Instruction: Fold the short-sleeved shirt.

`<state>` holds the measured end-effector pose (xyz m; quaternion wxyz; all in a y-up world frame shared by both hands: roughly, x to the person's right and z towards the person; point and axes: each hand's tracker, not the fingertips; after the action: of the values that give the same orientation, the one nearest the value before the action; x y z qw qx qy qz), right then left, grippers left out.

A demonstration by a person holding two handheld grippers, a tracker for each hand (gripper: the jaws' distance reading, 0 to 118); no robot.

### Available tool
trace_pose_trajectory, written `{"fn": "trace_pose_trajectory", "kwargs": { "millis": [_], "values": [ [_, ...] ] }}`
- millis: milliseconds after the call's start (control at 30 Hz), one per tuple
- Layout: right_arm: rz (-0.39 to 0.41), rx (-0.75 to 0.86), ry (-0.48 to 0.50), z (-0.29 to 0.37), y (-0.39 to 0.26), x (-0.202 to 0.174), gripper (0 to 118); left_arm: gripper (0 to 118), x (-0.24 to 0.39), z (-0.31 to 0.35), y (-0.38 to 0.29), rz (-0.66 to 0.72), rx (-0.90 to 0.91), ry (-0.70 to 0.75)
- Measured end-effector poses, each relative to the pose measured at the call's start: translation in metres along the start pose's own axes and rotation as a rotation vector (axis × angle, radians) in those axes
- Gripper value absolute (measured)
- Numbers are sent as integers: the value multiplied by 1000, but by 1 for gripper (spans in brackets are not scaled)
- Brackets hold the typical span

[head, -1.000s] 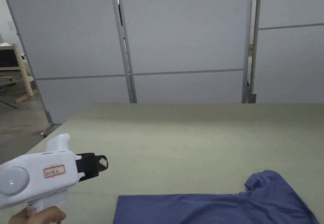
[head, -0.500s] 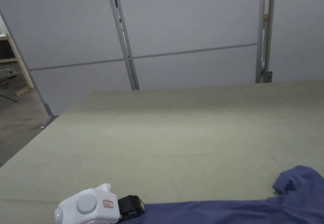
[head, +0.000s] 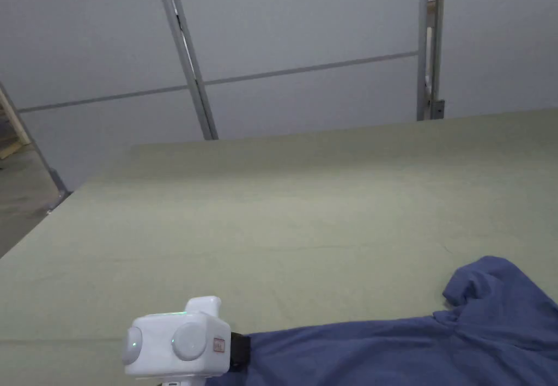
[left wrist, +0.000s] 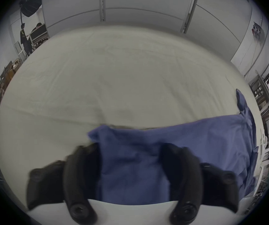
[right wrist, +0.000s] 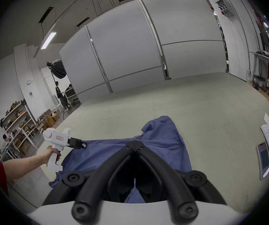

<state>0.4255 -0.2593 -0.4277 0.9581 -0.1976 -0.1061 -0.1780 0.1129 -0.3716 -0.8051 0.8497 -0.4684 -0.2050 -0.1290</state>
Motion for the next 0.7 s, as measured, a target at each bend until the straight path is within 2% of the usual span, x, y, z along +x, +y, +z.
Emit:
{"fn": "trace_pose_trajectory", "kwargs": {
  "millis": [33, 67, 100, 133, 233, 367, 467, 500, 533, 567, 600, 633, 667, 700],
  "values": [
    [-4, -4, -3, 1, -1, 1, 2, 48, -2, 9, -4, 35, 18, -45],
    [-10, -7, -4, 1, -2, 2, 2, 17, -45, -16, 18, 94, 17, -119],
    [-20, -10, -6, 2, -3, 4, 2, 6, -56, -14, 19, 186, 26, -187],
    [-27, -11, -7, 2, -4, 5, 2, 6, -56, -9, 16, 211, 9, -211],
    [-29, -18, -23, -4, -9, 10, 2, 6, -54, 6, 14, 109, 58, -225],
    [-21, -49, -55, -33, -3, 28, 2, 6, -50, 34, 11, 191, 117, -397],
    [-6, -77, -135, -74, 13, 52, 2, 6, -43, 52, 13, 193, 149, -434],
    [-12, -105, -162, -89, 21, 62, 5, 6, -40, 55, 14, 165, 152, -435],
    [-2, -144, -157, -105, 28, 71, 35, 6, -37, 59, 15, 110, 173, -402],
    [19, -155, -160, -121, 32, 77, 89, 6, -34, 63, 15, 58, 199, -360],
    [46, -186, -148, -141, 35, 85, 118, 6, -27, 66, 14, 8, 211, -335],
    [78, -238, -142, -165, 35, 98, 118, 6, -24, 67, 13, -3, 198, -367],
    [120, -197, -192, -167, 43, 107, 118, 6, -23, 68, 14, 8, 195, -369],
    [151, -256, -202, -186, 43, 111, 111, 6, -23, 67, 14, 25, 186, -371]
  ]
}}
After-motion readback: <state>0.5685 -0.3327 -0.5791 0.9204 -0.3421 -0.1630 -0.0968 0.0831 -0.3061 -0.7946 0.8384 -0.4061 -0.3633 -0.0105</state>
